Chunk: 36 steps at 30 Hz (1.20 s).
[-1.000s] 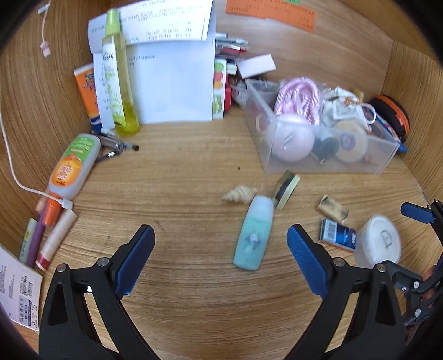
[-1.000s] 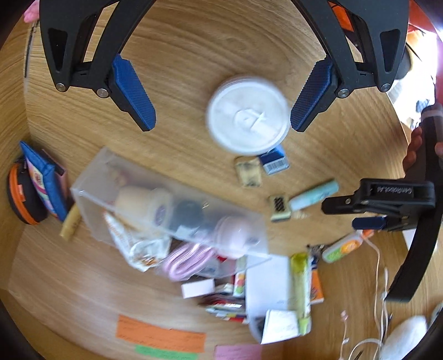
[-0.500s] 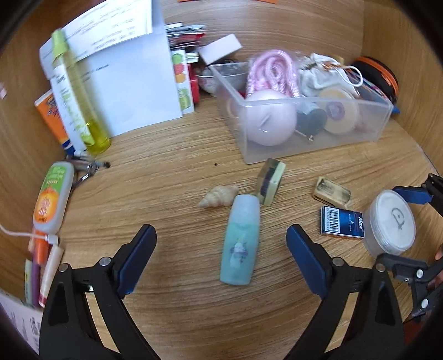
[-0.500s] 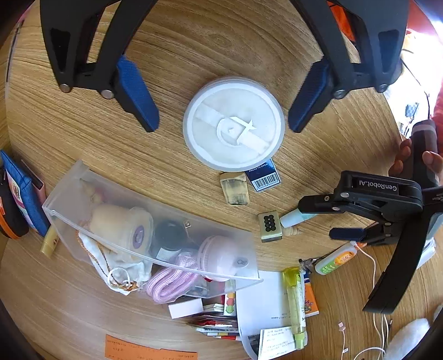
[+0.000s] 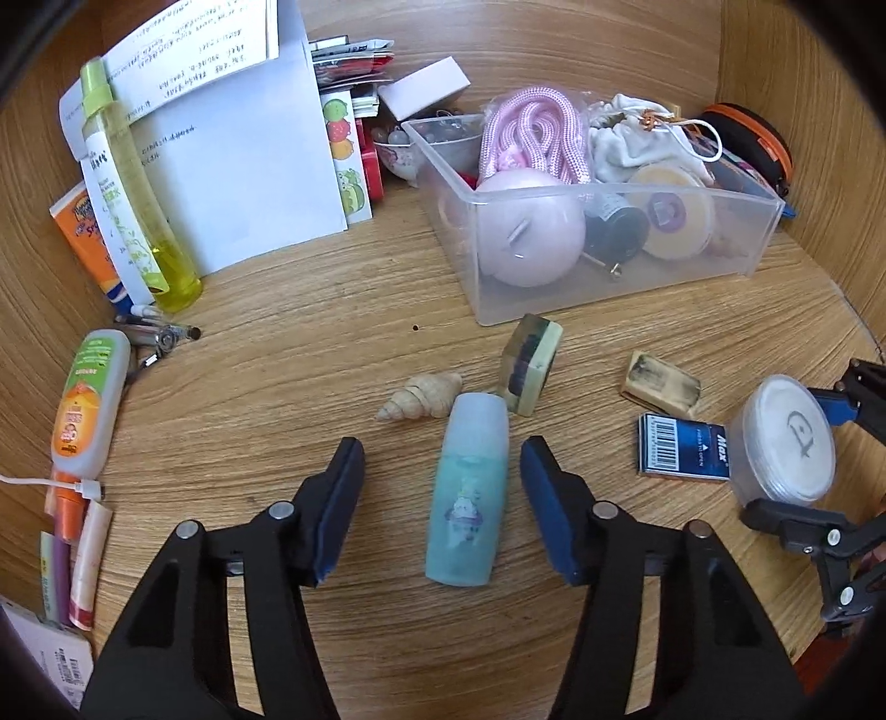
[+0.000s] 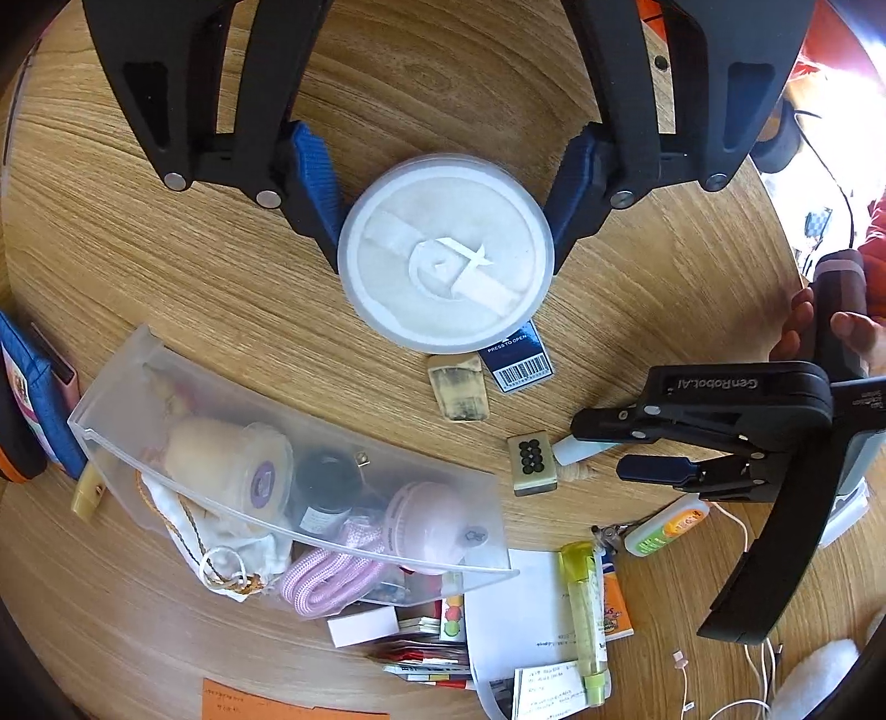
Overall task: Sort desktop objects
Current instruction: 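Grasp the white round lidded container with the right tool while the left tool grasps the light blue bottle, then carry the white container and blue bottle over the clear box with both tools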
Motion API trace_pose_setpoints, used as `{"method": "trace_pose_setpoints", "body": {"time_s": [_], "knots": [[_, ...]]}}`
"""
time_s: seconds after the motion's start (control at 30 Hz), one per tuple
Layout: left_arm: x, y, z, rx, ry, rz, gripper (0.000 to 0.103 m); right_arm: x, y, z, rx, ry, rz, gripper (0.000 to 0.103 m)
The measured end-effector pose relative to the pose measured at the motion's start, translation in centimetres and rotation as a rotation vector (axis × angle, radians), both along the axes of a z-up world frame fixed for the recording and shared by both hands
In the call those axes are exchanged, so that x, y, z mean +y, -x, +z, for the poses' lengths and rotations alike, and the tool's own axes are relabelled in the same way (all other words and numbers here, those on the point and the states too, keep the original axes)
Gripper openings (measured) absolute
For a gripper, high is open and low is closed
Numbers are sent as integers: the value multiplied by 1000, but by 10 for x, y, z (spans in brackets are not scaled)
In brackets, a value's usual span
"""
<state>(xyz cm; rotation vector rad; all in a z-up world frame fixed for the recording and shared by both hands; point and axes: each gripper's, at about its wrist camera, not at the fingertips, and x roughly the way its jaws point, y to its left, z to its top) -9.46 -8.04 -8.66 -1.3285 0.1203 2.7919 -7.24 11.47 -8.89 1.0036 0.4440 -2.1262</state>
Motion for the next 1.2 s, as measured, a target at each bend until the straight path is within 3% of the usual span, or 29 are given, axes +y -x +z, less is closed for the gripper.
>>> {"method": "trace_pose_setpoints", "body": {"time_s": [0.33,0.73,1.2], "knots": [[12,0,3,7,17,-56,25,13,2,5,-13,56,-25,62],[13,-12,6,15,-45,-35,24,34,11,23,-11,134,-71,62],[25,-22,46,180,-72,12,24,67,35,49,42,190,-150,62]]}}
